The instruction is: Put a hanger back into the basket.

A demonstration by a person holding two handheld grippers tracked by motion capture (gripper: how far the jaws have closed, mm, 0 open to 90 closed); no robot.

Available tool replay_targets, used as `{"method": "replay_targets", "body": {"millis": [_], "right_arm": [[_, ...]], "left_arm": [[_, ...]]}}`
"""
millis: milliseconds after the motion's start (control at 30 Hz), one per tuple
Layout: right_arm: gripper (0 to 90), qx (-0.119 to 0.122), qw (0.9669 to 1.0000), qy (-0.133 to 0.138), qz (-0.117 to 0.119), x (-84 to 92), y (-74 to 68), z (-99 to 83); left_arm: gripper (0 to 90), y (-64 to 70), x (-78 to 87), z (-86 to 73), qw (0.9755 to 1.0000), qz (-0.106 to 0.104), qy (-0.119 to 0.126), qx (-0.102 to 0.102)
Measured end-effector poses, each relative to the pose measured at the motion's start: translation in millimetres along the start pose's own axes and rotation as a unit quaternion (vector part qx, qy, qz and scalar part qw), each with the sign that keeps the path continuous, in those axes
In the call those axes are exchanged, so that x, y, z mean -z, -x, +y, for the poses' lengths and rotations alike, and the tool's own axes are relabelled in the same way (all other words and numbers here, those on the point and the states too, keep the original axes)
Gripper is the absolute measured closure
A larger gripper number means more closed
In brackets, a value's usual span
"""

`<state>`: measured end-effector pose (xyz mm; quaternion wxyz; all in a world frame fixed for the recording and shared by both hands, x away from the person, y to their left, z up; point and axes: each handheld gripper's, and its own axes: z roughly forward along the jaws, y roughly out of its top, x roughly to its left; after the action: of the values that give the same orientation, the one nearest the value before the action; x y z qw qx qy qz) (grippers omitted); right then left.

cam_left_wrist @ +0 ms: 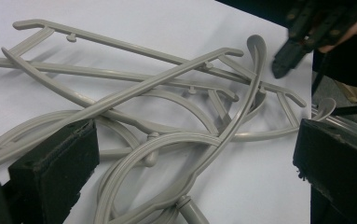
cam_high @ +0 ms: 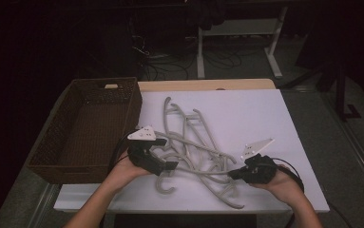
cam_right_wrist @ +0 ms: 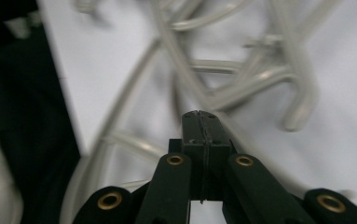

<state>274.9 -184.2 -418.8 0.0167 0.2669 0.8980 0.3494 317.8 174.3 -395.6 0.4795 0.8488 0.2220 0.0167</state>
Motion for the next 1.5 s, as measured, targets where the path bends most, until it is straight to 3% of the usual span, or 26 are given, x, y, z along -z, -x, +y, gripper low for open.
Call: {"method": "replay_targets", "body": {"millis": [267, 467, 667, 933, 1067, 1200, 1500], "right_arm": [[89.3, -0.025, 0.9979, -0.001, -0.060, -2.4, 32.9, 11.9], [89.3, -0.056, 0.9923, -0.005, -0.110, -7.9, 61.5, 22.7], [89.4, -0.090, 0.9858, 0.006, -0.142, -11.7, 86.9, 34.2], [89.4, -0.119, 0.9793, 0.024, -0.162, -23.3, 114.1, 44.4], [89.0, -0.120, 0.9807, 0.030, -0.151, -21.9, 113.0, 39.8], [76.4, -0.124, 0.9809, 0.050, -0.141, -10.6, 107.6, 32.7], [30.1, -0.126, 0.9798, 0.089, -0.127, 5.1, 89.4, 9.1]], "left_arm": [[0.3, -0.9, -1.0, -1.6, 1.0000, -0.001, -0.004, 0.001], [0.3, -1.0, -0.6, -1.9, 1.0000, -0.001, -0.006, 0.001], [0.3, -0.7, -3.3, -3.6, 0.9999, 0.000, -0.012, -0.002], [0.3, -0.5, -5.9, -4.1, 0.9998, 0.003, -0.018, -0.006], [0.3, -2.4, -7.1, -5.0, 0.9998, 0.009, -0.018, -0.002], [0.4, -6.0, -10.5, -2.2, 0.9995, 0.018, -0.024, 0.000], [0.4, -17.6, -20.1, 10.2, 0.9972, 0.063, -0.039, 0.002]]}}
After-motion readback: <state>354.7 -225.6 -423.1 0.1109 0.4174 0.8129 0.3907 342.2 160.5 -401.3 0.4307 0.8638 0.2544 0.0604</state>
